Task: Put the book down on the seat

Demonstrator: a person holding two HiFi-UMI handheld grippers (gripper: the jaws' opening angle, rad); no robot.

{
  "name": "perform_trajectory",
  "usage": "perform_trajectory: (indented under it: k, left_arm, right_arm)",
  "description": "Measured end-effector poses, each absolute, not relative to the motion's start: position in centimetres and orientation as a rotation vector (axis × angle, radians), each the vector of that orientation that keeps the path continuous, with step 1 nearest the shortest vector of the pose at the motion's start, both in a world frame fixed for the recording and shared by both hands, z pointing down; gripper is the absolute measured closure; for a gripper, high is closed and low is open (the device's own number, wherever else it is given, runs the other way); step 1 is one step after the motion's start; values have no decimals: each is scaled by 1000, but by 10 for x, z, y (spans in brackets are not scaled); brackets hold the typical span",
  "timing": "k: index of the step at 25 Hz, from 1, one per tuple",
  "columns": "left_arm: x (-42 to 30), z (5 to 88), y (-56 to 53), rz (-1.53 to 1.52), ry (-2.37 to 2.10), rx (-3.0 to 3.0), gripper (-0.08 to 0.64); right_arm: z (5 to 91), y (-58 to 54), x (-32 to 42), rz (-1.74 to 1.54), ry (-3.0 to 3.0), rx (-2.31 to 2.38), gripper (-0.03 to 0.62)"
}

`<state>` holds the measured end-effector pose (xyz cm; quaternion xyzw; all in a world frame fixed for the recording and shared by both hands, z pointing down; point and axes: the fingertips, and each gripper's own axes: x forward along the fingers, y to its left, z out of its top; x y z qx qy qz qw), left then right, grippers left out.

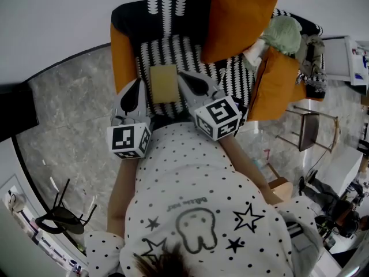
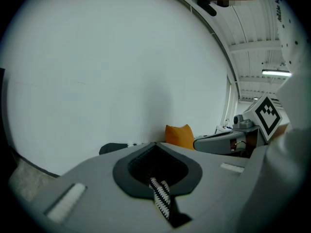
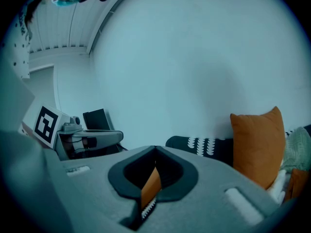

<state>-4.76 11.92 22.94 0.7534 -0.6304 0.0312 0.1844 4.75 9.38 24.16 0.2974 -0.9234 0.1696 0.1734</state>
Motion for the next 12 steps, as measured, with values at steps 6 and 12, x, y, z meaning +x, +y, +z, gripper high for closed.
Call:
perform_trajectory:
  k: [6,12]
  left_arm:
    - [-44,230,118,93,-1771,2131,557]
    - [-47,229,118,91,-1775,2125,557]
  right_arm:
    - [242,93,50,481,-2622,848,592]
    - [240,94,46,472,-2626,830,594]
